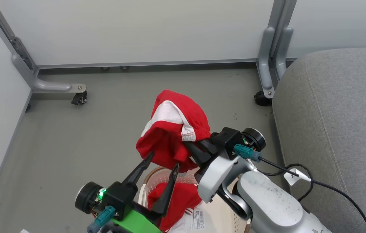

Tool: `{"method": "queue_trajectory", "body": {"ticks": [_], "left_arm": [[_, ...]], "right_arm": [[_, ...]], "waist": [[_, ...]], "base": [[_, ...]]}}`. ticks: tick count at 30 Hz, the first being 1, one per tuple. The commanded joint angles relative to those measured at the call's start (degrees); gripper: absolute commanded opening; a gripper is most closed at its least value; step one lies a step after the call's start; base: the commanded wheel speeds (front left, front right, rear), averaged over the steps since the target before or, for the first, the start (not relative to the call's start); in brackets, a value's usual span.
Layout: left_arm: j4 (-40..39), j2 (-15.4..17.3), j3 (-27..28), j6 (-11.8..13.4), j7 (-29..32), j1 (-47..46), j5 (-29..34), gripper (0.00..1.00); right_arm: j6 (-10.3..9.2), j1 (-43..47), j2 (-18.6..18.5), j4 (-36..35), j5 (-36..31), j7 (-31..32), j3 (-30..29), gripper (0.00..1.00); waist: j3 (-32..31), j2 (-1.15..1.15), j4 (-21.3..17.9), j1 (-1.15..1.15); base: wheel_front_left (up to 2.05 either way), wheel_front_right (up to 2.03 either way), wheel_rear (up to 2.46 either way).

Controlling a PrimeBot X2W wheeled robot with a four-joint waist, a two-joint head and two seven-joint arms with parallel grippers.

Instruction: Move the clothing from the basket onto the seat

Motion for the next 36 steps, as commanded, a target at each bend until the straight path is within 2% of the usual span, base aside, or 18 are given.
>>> {"method": "queue_trajectory", "body": {"ticks": [1,11,16,28,36], "left_arm": [[-0.06,0.33,-0.34,-0.11,0.26,1.15,0.34,1.0],[-0.29,1.02,-1.49,-0.57,1.19,0.44,0.48,1.0],[-0.35,1.38,-1.54,-0.68,1.38,-0.8,0.7,1.0],[-1.25,1.85,-2.17,-1.48,2.24,-3.32,1.4,1.0],[-1.99,2.54,-3.5,-2.89,3.95,-5.28,1.64,1.0]], "right_arm": [[0.0,0.51,-0.08,0.32,-0.48,-0.29,-0.35,0.0],[0.0,1.14,-0.1,1.16,-0.88,-0.37,-1.42,0.0],[0.0,0.6,-0.18,1.44,-1.17,-0.51,-2.4,0.0],[0.0,-0.75,-0.2,2.08,-1.56,-1.86,-6.01,0.0],[0.0,0.14,-0.13,2.63,-2.15,-3.29,-10.92,0.0]], "waist": [[0.0,0.0,0.07,0.0],[0.49,0.0,-0.88,0.0],[1.57,0.0,-3.52,0.0],[5.29,0.0,-16.93,0.0],[7.91,0.0,-25.47,0.0]], "base": [[0.0,0.0,0.0],[0.0,0.0,0.0],[0.0,0.0,0.0],[0.0,0.0,0.0],[0.0,0.0,0.0]]}}
